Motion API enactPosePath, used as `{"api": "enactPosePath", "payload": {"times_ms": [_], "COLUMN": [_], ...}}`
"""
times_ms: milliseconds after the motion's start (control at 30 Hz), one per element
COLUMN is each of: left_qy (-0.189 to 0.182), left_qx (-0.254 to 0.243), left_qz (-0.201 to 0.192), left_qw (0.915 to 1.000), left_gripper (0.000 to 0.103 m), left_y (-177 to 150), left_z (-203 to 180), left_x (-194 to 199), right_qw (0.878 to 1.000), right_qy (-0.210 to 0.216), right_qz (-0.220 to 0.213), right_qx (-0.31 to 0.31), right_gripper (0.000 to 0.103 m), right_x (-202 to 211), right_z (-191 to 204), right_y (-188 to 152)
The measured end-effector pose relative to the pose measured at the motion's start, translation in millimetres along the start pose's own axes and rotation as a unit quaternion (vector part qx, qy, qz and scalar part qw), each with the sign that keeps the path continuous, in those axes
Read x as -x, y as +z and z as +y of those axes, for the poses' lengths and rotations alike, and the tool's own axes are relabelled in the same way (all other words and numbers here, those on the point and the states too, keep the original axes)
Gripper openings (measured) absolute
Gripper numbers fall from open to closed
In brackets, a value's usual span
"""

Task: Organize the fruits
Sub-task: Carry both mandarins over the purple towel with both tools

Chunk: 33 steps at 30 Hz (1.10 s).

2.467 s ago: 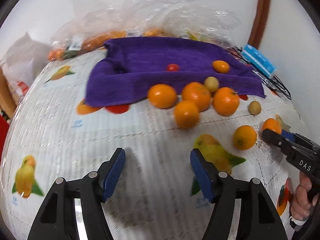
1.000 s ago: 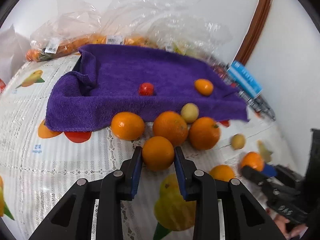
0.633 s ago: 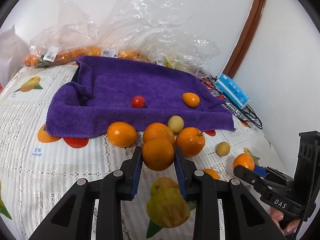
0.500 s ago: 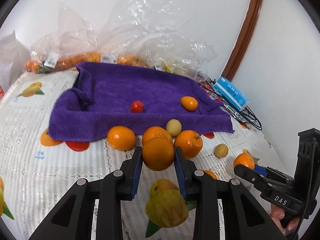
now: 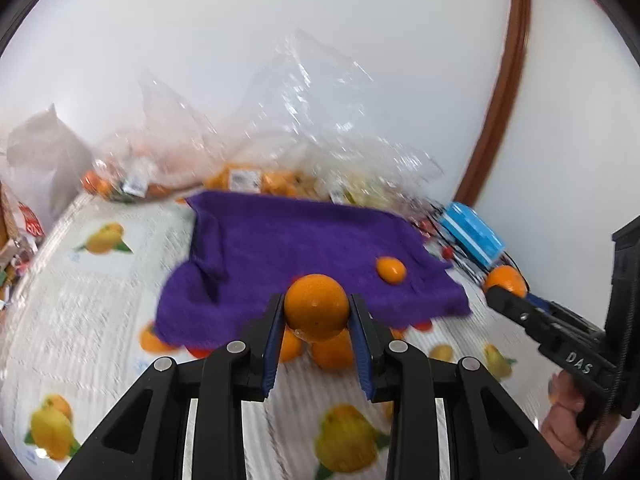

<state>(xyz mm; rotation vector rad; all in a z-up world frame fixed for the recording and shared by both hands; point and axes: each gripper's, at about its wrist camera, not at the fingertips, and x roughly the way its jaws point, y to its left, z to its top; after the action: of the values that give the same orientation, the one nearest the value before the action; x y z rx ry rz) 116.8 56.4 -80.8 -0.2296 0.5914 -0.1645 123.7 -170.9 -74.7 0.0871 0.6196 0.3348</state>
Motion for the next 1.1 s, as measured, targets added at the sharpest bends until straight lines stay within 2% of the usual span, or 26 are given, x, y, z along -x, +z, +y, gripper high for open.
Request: {"api": "enactPosePath", "payload": {"times_ms": [233,433,567,700,867,967,1100], "left_qy": [0.007,0.018,0.011,0.021,0.048,0.051,0.05], "left_qx": [0.03,0.049,0.072,0.07,0.064,0.065,0.071], "left_qz": [-0.018,-0.029,-0.027,-0.024,-0.009,-0.007,-0.007], "left_qw": [0.9994,0.9982,0.997,0.997,0.9968,0.9965,0.9962], "left_gripper": [0.03,0.03,0.03,0.03,0.03,0.03,0.03], "left_y": [23.5,48.2,56.5,50.4,43.5,43.0,43.2], "left_z": [16.1,22.0,28.1,33.1,38.2,41.7,45.0], "left_x": [-18.9,-38.1,-57.0,-71.5,-85.1,-88.1,-90.2], "right_qw": [1.0,0.999,0.999,0.999,1.0,1.0,0.999], "right_qy": [0.008,0.013,0.016,0.016,-0.005,-0.026,-0.033], "right_qz": [-0.03,-0.034,-0.034,-0.029,0.006,-0.006,-0.015], "right_qx": [0.0,0.0,-0.003,-0.006,-0.015,-0.006,-0.017], "right_gripper": [0.041,0.041,0.041,0.041,0.041,0.041,0.041], "right_x": [-14.1,-36.7,-53.9,-72.2,-95.9,-93.9,-91.3], "right_z": [2.2,1.9,-0.4,-7.2,-21.5,-27.0,-39.0], "right_y": [36.6,57.1,66.6,65.2,53.1,52.9,54.0]}}
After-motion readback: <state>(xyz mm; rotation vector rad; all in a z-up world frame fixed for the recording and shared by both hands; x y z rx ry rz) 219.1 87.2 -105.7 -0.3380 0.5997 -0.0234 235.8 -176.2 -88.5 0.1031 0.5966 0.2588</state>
